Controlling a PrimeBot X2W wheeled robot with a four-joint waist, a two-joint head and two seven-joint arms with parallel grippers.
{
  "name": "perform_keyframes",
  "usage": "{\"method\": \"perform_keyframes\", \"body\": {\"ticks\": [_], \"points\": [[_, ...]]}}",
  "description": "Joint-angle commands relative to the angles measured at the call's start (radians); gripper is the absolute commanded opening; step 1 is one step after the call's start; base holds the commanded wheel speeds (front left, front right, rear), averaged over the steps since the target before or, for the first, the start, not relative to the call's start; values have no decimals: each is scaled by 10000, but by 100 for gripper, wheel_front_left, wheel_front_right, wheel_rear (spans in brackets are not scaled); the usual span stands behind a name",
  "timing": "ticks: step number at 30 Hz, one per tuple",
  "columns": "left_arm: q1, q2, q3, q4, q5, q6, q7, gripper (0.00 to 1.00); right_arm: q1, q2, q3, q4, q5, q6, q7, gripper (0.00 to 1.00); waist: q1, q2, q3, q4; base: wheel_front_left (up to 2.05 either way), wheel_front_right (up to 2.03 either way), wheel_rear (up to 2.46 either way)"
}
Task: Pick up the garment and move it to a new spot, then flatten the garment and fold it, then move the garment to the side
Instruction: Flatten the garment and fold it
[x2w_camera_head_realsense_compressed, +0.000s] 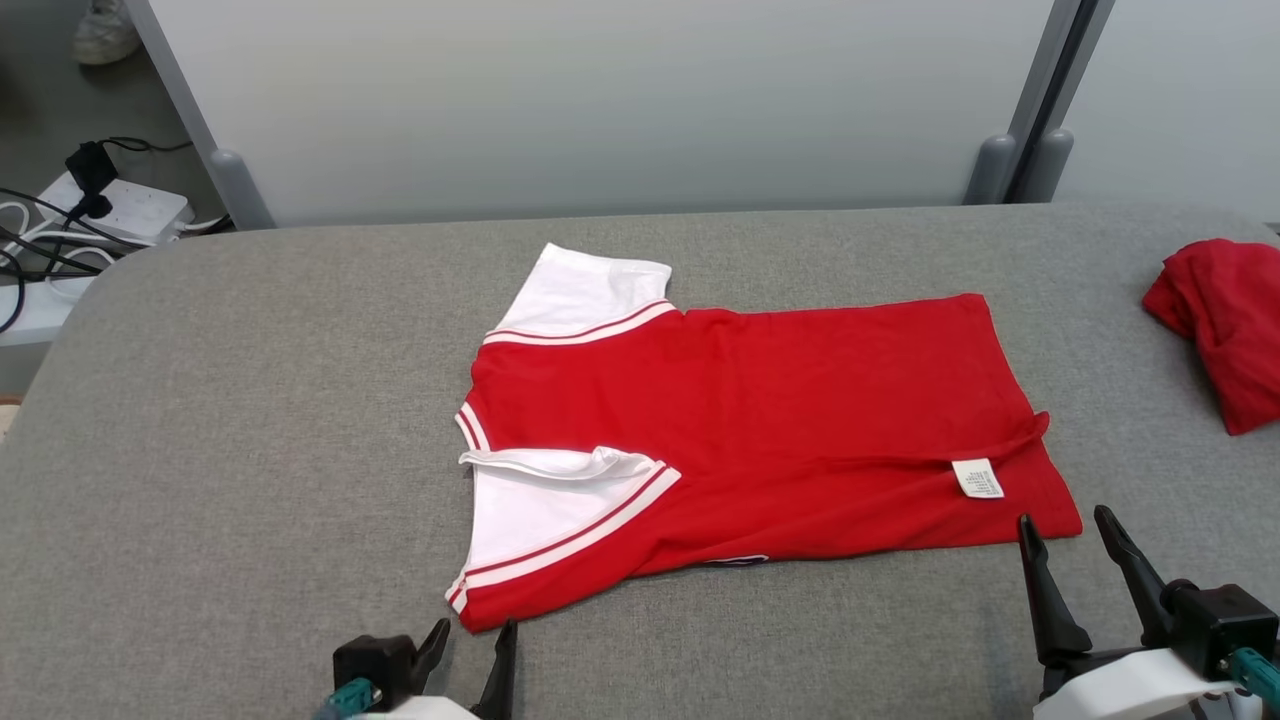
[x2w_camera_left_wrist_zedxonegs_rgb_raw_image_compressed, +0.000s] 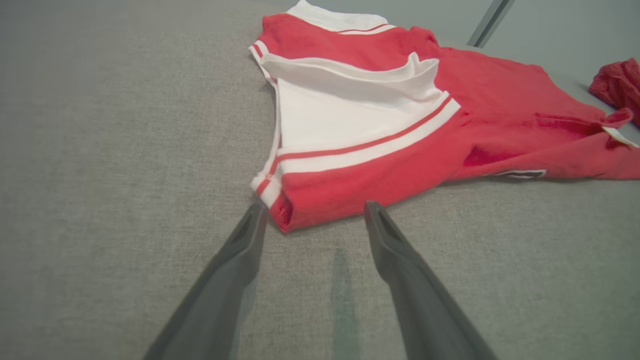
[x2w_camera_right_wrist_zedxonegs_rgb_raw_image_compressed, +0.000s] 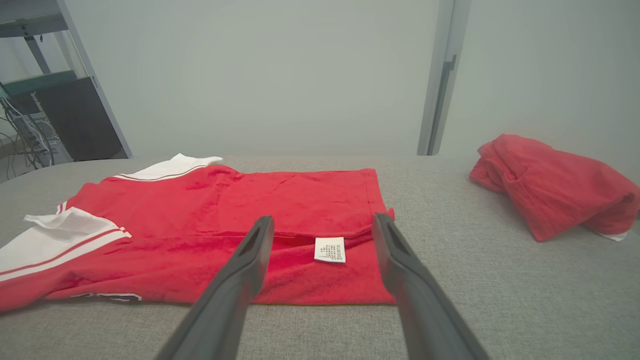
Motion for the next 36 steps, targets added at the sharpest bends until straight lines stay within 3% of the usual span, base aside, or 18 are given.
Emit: {"method": "perform_keyframes", "body": {"ticks": [1,11,13,14,20,27,32,33,36], "points": [[-700,42,240,200,-99,-81,-18,100,-358,-158,266,-295,-30,0,-133,100,0,-1,71,-37,0,0,0],[-1648,-136,126,1814,-392,-354,-280,97,-476,-324,277,-249,9,0,-133,100,0,-1,285,-156,0,0,0],[-1791,-158,89,2011,-432,-446,-393,47,-459,-359,268,-190,8,0,-133,100,0,-1,314,-150,0,0,0],[-1858,-166,72,2098,-442,-481,-456,0,-455,-379,267,-154,8,0,-133,100,0,-1,324,-142,0,0,0],[-2148,-204,-36,2469,-521,-684,-639,0,-521,-445,314,319,92,0,-133,100,0,-1,409,-78,0,0,0],[-2408,-76,-43,2482,-650,-856,-571,0,-1398,-517,527,2129,1081,0,-133,100,0,-1,574,-20,0,0,0],[-2515,228,-43,2029,-631,-802,-309,0,-2391,-737,675,3826,1745,0,-132,100,0,-1,713,144,0,0,0],[-2635,429,-167,1347,-584,-670,135,0,-3634,-817,767,6193,2404,0,-62,100,0,-1,972,423,0,0,0],[-2651,445,-224,1141,-569,-615,244,0,-3985,-804,923,6809,2615,0,-54,100,0,-1,1070,466,0,0,0]]}}
